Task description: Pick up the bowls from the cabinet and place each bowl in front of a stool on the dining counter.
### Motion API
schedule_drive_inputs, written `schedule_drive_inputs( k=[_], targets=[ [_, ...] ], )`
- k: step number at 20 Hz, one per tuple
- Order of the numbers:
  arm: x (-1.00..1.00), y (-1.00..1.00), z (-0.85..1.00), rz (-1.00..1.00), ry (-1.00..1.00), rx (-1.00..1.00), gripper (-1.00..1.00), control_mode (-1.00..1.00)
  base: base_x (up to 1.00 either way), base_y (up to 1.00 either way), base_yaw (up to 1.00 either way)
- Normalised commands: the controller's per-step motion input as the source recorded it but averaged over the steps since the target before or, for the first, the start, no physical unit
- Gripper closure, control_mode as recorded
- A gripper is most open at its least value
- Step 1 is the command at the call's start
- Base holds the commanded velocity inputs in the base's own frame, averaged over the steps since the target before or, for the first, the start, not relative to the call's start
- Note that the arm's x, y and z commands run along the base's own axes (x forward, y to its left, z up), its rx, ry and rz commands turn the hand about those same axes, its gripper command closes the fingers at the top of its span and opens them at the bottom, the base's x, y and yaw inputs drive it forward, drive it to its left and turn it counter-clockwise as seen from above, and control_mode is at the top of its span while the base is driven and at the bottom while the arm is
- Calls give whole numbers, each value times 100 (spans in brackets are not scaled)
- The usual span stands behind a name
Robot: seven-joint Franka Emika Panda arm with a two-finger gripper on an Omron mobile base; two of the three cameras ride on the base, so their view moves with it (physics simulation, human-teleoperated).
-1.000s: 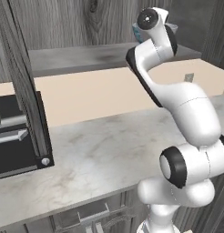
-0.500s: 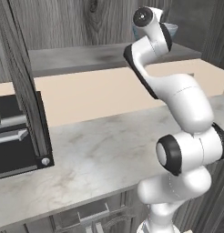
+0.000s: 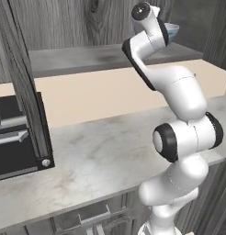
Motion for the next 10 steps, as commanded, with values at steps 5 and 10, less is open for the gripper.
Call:
schedule_drive_inputs(
  k=[5,10],
  targets=[
    [36,0,0,0,0,0,-100,-100,0,0,0],
    [28,-10,3,0,0,0,-100,-100,0,0,0]
  ],
)
